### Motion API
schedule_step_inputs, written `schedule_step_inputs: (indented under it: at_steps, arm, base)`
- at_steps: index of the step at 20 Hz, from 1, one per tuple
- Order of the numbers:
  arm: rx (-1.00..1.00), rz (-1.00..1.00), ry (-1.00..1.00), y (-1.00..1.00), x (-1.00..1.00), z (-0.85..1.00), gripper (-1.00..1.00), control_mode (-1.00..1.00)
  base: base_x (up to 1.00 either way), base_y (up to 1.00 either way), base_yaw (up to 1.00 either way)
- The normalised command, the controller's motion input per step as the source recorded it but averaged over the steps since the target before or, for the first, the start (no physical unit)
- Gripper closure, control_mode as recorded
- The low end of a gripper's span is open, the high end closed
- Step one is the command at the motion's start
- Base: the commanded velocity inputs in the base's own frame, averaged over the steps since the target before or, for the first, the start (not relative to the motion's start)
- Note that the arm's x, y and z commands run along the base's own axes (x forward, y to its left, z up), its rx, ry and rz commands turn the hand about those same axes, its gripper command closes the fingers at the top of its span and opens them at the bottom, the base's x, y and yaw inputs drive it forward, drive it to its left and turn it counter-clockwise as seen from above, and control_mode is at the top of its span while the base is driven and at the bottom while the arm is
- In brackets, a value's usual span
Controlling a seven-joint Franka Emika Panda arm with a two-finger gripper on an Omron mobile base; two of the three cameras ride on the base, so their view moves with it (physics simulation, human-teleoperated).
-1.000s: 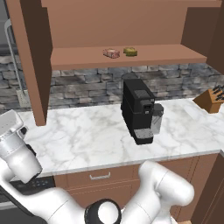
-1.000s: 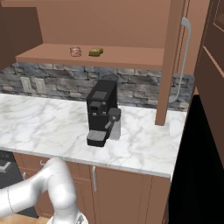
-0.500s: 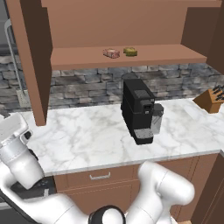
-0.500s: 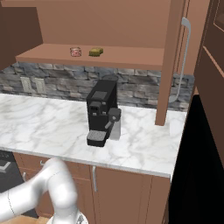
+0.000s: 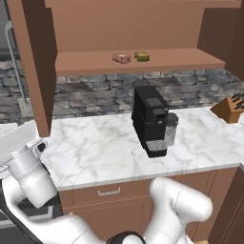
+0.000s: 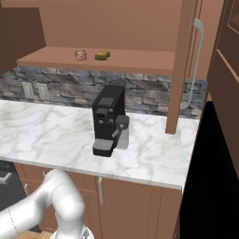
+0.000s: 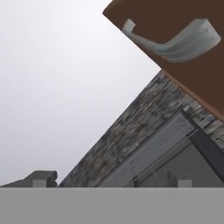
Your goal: Pick up the sponge and bar soap from the sink, and place them back in the cabinet, and close the cabinet doors.
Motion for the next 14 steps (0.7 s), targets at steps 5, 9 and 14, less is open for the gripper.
schedule_step_inputs:
  at_steps: [5, 9, 14]
  arm:
    - [0.1, -0.08, -0.14, -0.29, 0.08, 0.0, -1.0, -1.0]
    - [0.1, -0.08, -0.14, -0.29, 0.05, 0.0, -1.0, -1.0]
    - [0.12, -0.08, -0.14, -0.31, 0.06, 0.0, -1.0, -1.0]
  base:
    - [0.0, 0.0, 0.0]
    - [0.0, 0.0, 0.0]
    - [0.0, 0.0, 0.0]
